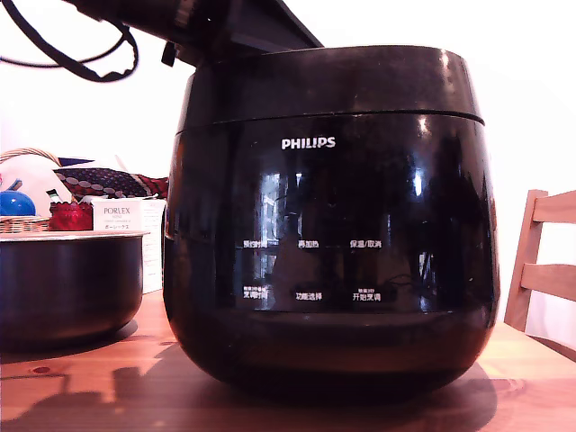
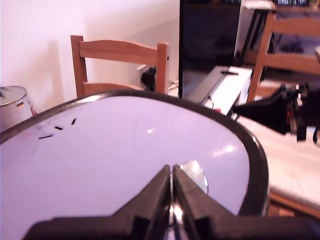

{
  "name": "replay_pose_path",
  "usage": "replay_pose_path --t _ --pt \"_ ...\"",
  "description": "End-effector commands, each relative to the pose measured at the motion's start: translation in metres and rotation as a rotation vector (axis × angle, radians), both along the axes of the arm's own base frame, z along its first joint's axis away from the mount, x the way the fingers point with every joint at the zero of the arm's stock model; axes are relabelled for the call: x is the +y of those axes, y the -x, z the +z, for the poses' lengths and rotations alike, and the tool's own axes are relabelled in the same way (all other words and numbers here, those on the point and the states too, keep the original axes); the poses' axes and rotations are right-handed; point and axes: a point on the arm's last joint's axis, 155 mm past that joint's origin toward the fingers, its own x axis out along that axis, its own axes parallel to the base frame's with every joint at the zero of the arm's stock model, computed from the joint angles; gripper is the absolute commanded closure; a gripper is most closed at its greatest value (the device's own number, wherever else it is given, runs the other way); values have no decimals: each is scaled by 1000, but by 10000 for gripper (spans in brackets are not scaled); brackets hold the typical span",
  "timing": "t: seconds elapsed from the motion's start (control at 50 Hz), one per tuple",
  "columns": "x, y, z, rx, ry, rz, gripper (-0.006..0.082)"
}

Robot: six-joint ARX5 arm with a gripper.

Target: Open the rice cooker by pressing the large metal button on the top of its lid with medium force

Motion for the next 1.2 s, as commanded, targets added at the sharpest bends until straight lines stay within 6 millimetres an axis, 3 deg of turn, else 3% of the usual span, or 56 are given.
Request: replay_pose_path --t 0.0,0.64,1.18 --pt "4 10 -55 90 -130 -18 791" --pt "13 20 -121 203 -324 -39 791" --pt "35 10 -141 208 -433 35 791"
